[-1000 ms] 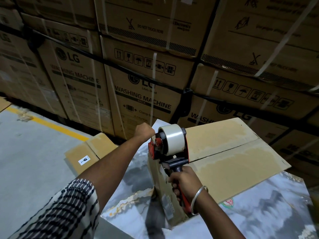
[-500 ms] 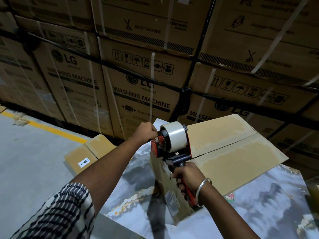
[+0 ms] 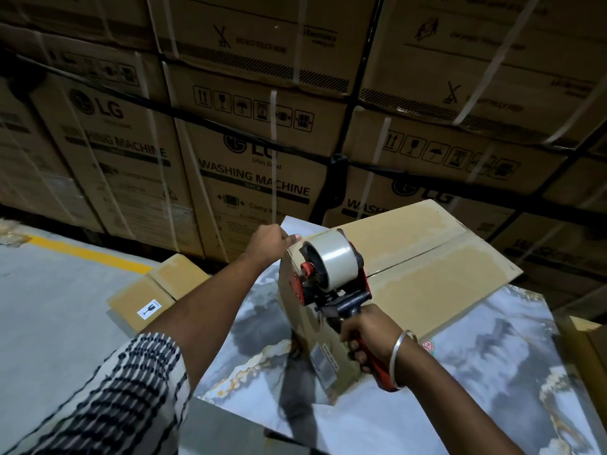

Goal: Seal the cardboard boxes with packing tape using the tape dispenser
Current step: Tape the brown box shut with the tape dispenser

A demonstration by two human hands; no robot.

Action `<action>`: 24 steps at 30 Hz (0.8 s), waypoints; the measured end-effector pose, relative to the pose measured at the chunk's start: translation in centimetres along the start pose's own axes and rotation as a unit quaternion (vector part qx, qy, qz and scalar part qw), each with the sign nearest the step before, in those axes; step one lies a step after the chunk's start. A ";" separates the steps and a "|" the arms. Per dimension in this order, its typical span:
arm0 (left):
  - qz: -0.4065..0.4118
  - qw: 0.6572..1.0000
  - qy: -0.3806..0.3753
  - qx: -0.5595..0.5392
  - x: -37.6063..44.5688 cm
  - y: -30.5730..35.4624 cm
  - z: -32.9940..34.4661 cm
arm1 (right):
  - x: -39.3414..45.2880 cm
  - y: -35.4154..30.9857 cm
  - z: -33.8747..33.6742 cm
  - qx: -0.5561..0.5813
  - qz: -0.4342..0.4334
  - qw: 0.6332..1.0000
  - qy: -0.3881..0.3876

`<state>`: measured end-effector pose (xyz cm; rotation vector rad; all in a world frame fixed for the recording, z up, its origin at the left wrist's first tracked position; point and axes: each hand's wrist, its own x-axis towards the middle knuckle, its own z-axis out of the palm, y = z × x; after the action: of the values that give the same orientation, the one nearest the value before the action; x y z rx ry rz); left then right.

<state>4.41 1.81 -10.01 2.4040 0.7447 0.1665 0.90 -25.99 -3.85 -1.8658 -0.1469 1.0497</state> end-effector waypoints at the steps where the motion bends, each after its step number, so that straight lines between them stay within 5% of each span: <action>1: -0.001 1.000 0.005 -0.003 0.0 -0.1 0.2 | -0.5 0.3 -0.1 -0.001 0.001 1.000 0.002; 9: -0.059 0.994 0.083 0.041 -1.9 2.0 2.3 | -4.3 3.0 -1.1 -0.028 0.026 0.999 0.037; 14: -0.001 0.967 0.188 -0.173 -3.6 1.4 6.0 | -4.4 3.1 -1.0 -0.021 0.032 0.998 0.043; 24: -0.079 0.843 0.169 -0.504 -3.6 1.4 9.8 | -4.2 3.2 -0.8 0.000 0.036 0.998 0.051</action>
<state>4.88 -6.14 -16.84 1.3046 0.7397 0.7308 -2.16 -30.40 -3.73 -1.9332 -0.0209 1.0002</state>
